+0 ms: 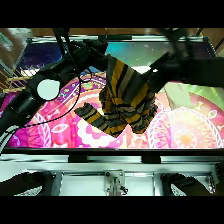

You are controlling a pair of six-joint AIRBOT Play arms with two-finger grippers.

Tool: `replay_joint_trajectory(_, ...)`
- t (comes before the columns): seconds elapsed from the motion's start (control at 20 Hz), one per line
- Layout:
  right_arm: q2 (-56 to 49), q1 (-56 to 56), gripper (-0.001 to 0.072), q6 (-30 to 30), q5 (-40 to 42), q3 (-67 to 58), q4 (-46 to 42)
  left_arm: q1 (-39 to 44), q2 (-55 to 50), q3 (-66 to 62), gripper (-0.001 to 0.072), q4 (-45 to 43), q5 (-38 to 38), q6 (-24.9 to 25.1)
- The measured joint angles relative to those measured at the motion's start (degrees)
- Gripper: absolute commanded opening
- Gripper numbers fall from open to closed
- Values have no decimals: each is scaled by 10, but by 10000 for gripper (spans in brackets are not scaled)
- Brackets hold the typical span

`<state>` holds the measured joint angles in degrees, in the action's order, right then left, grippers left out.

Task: Fold the shirts.

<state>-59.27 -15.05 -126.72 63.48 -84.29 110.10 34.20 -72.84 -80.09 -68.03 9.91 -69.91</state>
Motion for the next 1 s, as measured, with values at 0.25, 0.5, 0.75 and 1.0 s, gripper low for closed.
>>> replay_joint_trajectory(0.25,53,-64,500,100,143,37,-39,-30,7,0,55,-5,18,7)
replay_joint_trajectory(0.5,72,-190,502,207,78,178,-102,-50,9,0,55,-6,27,9)
replay_joint_trajectory(0.75,73,-226,503,249,-101,293,-163,-55,10,0,55,-6,28,10)
replay_joint_trajectory(1.0,36,-234,503,249,-208,328,-182,-56,10,0,55,-6,29,9)
